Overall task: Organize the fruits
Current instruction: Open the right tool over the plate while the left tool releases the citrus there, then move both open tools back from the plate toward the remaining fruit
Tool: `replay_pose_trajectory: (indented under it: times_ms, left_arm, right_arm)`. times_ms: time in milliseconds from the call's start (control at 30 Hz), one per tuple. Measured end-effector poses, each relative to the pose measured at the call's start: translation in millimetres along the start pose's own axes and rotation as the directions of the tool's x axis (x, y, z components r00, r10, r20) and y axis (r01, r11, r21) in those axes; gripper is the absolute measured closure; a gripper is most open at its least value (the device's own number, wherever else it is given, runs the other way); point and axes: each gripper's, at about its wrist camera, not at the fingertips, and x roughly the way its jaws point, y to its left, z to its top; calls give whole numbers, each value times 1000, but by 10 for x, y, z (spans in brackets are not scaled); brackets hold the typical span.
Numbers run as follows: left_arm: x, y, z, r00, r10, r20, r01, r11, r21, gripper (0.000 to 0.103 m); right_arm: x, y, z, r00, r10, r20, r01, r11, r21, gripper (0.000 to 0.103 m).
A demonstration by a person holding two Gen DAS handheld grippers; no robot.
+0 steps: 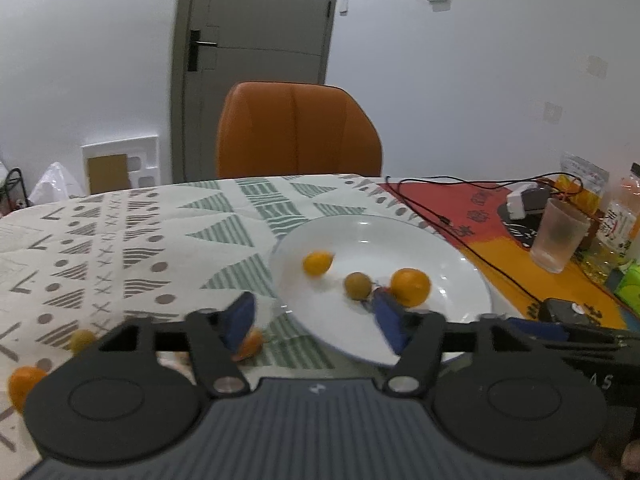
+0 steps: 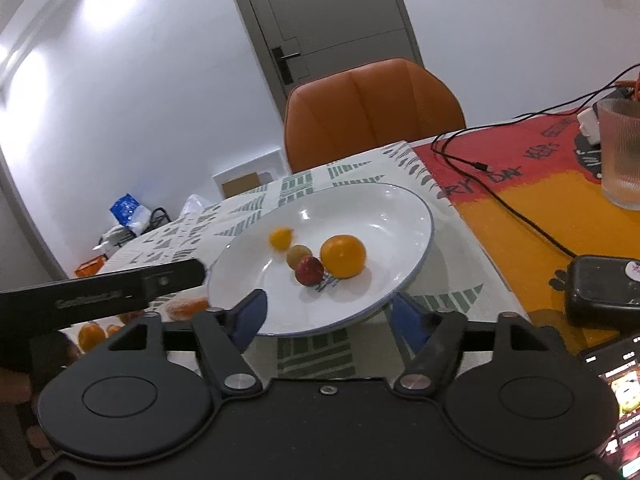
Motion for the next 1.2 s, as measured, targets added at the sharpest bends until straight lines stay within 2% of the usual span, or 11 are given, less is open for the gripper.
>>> replay_pose_trajectory:
  times_ms: [67,200,333,433,567,800,900,1033,1200]
  left_arm:
    - [-43,70,-13,1000,24,12,-24,1000,-16,20]
    - [-128,212,-16,997,64,36,-61,996,-64,11]
    - [-208,299,-25,990,126,71,-121,990,-71,7]
    - [-263,335,-26,982,165,87,-161,985,-55,6]
    - [-344,425,-33,982,168,84,-160,983,-90,6]
    - [-502,539,-61,972,212,98,-204,975,-89,6]
    - [-569,623,-53,972,223,75,-215,972,-100,6]
    - [-641,687,-50,967,245,65,-241,968,-67,6]
    - [-698,802,-95,964,262,42,-258,963,-73,6]
  right_arm:
    - [9,33,-1,1000,-11,0,11,1000,-7,27]
    - [-15,91,-9,999,-25,23,25,1000,-16,8]
    - [-14,138,-9,999,-27,32,27,999,-18,0]
    - [-16,189,-9,999,-34,43,35,999,-29,0]
    - [-30,276,-3,999,-24,45,26,998,-51,0]
    - [-19,422,-6,998,-16,53,19,998,-54,0]
    - [-1,480,-8,998,-32,45,35,998,-51,0]
    - [36,594,-18,999,-30,25,32,995,-94,0]
    - [73,718,-22,1000,5,1,-4,993,-115,0]
